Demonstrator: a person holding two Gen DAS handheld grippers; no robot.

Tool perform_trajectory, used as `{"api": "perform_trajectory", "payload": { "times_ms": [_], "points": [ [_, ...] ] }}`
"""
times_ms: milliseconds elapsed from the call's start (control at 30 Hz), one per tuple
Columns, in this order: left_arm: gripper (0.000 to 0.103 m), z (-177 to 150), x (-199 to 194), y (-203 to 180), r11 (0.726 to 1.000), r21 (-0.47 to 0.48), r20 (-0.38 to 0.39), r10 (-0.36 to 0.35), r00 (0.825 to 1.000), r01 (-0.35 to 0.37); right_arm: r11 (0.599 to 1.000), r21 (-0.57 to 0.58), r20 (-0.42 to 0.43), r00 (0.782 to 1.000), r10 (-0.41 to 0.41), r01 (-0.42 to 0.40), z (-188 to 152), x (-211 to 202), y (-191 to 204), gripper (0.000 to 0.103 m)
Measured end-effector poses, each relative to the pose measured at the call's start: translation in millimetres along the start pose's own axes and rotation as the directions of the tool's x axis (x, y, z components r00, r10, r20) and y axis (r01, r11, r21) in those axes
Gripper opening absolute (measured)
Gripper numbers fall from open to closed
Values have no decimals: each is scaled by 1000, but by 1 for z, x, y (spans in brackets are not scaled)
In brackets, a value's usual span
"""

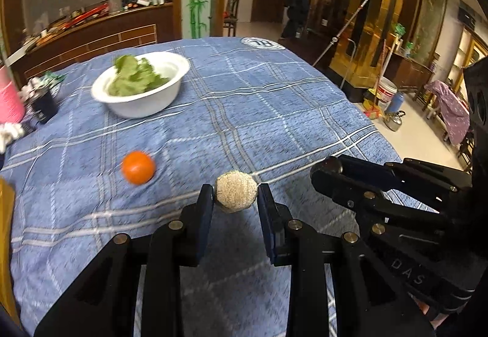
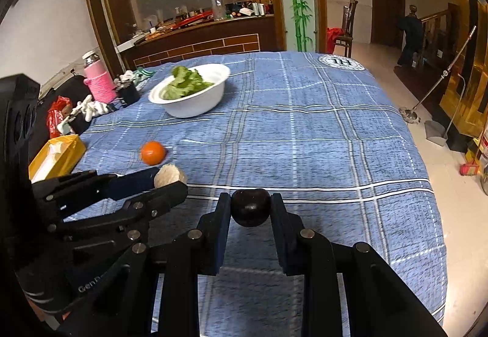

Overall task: Organize fruits
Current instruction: 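Lift the yam piece and dark brown fruit and carry both toward the yellow tray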

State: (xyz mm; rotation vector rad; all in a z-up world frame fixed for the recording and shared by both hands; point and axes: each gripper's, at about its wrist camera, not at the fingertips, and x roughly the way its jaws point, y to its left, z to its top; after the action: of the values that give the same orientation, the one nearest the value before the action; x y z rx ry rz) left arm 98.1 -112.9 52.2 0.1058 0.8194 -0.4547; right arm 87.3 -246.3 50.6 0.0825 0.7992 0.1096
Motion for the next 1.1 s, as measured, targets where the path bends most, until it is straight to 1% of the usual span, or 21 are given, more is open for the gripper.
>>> {"api": "perform_trajectory", "payload": {
  "times_ms": [367, 667, 900, 1033, 1100],
  "points": [
    [27, -21, -49, 41, 989, -109, 25, 100, 995, -97, 998, -54, 11, 999, 43, -43, -5, -21, 56, 27],
    [27, -43, -88, 72, 974, -173, 53, 157, 986, -146, 989, -120, 14, 996, 86, -84, -6, -31, 113, 27],
    [27, -62, -117, 103, 954, -236, 63, 206, 977, -186, 979, -170, 10, 994, 113, -110, -7, -37, 157, 27],
    [27, -74, -136, 124, 936, -280, 67, 242, 968, -214, 972, -198, 14, 991, 131, -126, -6, -40, 183, 27],
    [27, -81, -147, 137, 923, -301, 68, 270, 960, -238, 966, -217, 19, 989, 145, -137, -5, -42, 200, 27]
  ]
}}
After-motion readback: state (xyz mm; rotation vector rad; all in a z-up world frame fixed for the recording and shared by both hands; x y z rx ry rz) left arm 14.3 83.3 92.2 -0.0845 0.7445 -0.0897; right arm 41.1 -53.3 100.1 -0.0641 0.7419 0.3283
